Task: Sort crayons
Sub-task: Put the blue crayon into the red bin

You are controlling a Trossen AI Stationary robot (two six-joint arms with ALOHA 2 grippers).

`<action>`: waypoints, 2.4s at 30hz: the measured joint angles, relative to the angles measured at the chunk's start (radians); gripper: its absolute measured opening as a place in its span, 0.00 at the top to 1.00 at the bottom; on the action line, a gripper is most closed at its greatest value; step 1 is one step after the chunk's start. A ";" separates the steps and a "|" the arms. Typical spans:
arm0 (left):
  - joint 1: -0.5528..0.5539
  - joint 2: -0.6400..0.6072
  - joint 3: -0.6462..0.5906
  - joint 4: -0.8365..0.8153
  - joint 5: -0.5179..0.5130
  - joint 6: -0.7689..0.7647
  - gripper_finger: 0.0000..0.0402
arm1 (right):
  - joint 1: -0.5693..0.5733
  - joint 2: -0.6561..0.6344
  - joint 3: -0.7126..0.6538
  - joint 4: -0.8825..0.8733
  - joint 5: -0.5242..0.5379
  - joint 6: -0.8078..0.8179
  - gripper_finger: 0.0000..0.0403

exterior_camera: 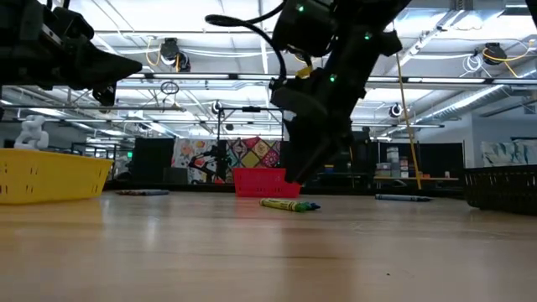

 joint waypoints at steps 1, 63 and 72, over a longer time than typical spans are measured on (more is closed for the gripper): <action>0.000 0.000 0.000 0.002 0.000 0.003 1.00 | 0.000 0.006 0.000 -0.003 -0.004 0.007 0.63; 0.000 0.001 0.000 0.001 0.000 -0.001 1.00 | -0.526 0.078 0.304 0.011 -0.256 -1.030 0.99; 0.000 0.001 0.000 0.055 -0.038 -0.001 1.00 | -0.535 0.132 0.321 0.041 -0.255 -1.076 0.92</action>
